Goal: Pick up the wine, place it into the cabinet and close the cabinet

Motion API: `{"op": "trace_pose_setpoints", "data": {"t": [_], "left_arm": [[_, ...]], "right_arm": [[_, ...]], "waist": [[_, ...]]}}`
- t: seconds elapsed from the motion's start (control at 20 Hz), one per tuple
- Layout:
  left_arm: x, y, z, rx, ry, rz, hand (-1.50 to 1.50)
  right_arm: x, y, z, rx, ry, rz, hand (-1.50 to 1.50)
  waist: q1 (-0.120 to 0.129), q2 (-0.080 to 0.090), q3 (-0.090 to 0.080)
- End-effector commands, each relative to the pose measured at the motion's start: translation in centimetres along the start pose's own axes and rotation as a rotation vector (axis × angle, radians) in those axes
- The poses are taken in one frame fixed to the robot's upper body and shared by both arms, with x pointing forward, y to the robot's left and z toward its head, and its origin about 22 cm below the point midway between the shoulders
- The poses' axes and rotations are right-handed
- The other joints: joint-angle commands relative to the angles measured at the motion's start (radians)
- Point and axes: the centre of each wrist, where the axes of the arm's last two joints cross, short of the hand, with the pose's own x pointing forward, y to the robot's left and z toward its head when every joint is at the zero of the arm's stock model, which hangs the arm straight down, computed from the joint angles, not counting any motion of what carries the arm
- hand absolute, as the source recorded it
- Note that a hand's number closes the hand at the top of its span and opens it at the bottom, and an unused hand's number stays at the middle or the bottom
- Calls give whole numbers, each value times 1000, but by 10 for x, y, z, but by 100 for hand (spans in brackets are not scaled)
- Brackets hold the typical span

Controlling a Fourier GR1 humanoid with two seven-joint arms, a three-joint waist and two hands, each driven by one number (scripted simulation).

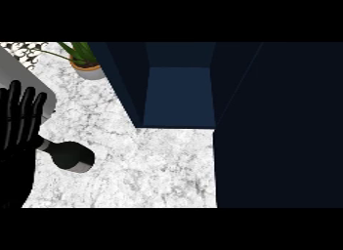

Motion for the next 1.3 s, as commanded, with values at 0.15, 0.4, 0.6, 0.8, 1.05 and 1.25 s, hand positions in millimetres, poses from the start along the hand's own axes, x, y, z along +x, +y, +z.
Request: {"op": "trace_pose_setpoints", "data": {"t": [0.15,0.4,0.6,0.8,1.05,1.25], "left_arm": [[-9,-2,25,-67,-20,-15,-150],[-5,-12,37,-72,156,262,-150],[20,-24,51,-88,171,277,-150],[27,-20,43,-80,153,280,-150],[67,-38,34,-56,141,299,-150],[73,-34,42,-45,153,292,-150]], "right_arm": [[7,13,26,56,-17,-38,-150],[19,10,35,291,99,-148,-150],[41,-2,36,300,118,-150,-150],[65,9,38,333,117,-173,-150],[69,8,39,308,114,-144,-150],[89,10,39,304,101,-172,-150]], "waist": [[-13,11,12],[-13,10,12],[-10,10,12],[-12,11,12],[-16,11,12],[-14,11,12]]}}
